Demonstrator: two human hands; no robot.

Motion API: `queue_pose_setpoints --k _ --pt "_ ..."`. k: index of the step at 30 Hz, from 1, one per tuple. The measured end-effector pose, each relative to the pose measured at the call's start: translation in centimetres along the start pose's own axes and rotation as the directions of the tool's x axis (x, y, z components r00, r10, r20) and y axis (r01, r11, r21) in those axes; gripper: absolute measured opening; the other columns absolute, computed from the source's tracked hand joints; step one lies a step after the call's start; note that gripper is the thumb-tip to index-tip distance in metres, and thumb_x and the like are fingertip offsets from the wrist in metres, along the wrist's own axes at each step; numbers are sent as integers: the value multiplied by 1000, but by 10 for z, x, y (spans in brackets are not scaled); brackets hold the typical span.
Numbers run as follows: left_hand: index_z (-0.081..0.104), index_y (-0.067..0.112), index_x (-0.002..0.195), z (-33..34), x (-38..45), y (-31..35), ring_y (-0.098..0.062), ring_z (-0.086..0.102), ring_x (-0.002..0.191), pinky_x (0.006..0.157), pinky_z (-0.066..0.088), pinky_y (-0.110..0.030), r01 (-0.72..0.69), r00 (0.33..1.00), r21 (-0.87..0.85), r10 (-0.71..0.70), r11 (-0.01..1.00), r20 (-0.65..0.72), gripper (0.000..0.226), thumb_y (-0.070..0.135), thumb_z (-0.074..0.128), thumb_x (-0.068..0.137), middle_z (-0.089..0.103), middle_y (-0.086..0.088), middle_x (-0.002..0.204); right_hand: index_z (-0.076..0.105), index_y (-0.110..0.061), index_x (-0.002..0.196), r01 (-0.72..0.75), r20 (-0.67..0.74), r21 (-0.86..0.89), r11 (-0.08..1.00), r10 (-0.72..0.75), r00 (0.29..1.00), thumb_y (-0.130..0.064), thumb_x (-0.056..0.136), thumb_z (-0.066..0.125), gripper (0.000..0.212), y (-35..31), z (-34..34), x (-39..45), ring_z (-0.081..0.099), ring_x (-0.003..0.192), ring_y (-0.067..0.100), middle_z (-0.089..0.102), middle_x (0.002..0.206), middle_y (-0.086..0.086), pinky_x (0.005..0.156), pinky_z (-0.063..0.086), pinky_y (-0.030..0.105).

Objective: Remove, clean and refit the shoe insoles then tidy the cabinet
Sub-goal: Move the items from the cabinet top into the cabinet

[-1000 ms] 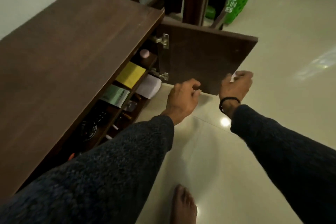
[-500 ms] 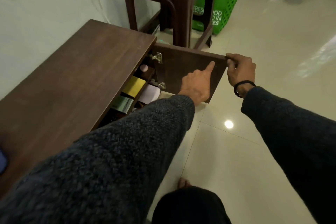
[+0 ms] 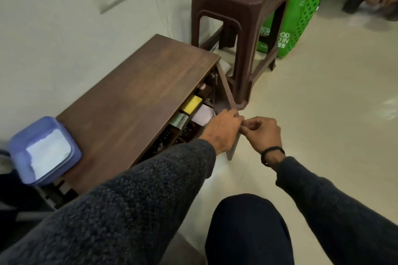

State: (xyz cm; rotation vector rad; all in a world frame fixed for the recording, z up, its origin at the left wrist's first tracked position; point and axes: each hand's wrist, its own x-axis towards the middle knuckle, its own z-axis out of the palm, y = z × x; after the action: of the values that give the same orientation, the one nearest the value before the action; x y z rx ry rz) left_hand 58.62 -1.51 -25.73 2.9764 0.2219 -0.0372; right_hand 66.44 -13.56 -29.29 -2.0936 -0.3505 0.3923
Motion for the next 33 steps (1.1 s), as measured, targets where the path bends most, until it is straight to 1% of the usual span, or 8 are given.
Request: queue_pose_setpoints --k 6,9,14,18,23,27,31,33 --pt "56 16 122 -20 -47 -50 -31 36 129 101 34 -45 99 992 355 -120 930 38 29 24 55 94 61 -6 118 75 -26 80 -43 75 110 993 35 997 -16 82 81 12 -46 83 -23 71 76 11 75 79 -7 80 63 37" --pt "52 13 133 -19 -62 -81 -34 32 134 102 33 -45 109 986 494 -157 863 57 56 44 65 88 58 -9 130 78 -23 99 -87 248 156 984 47 968 -12 83 79 19 -60 113 -20 72 91 12 77 97 -4 89 61 39" --pt "38 16 154 -16 -78 -109 -45 -4 151 119 10 -64 29 985 716 -141 698 97 65 50 46 99 1 -14 168 63 -17 134 -143 516 186 972 27 856 12 87 61 55 -80 131 -17 59 126 19 62 137 -1 85 60 35" --pt "26 19 159 -25 -92 -110 -45 -11 151 118 2 -69 23 964 759 -214 651 155 77 59 47 96 -7 -13 168 57 -17 140 -166 629 46 985 100 771 6 91 64 54 -95 125 -23 60 124 24 58 143 4 92 58 43" --pt "33 24 156 -57 -131 -87 -42 -7 153 119 7 -66 -9 902 648 -273 762 335 64 50 48 100 1 -8 169 69 -18 116 246 852 -395 885 252 458 -28 92 73 25 -137 97 -77 71 101 17 73 115 1 87 61 38" --pt "59 19 133 -91 -203 -63 -28 51 121 102 47 -44 -25 837 379 -188 925 514 33 21 52 101 56 -8 137 75 -12 96 548 831 -545 634 494 255 -60 73 83 55 -156 80 -164 76 82 15 79 89 1 78 64 35" --pt "67 12 116 -89 -274 -43 -28 62 106 94 55 -43 -1 806 100 -58 995 589 26 9 67 90 62 -10 122 69 -14 80 735 810 -539 412 491 320 -70 66 82 59 -137 65 -243 70 65 15 74 72 -2 72 62 31" --pt "68 14 110 -72 -292 -36 -27 63 100 89 56 -45 -72 845 121 -4 990 535 22 13 71 88 64 -8 113 63 -14 95 815 837 -510 276 376 397 -69 68 80 63 -125 60 -266 67 80 22 71 89 4 71 56 33"
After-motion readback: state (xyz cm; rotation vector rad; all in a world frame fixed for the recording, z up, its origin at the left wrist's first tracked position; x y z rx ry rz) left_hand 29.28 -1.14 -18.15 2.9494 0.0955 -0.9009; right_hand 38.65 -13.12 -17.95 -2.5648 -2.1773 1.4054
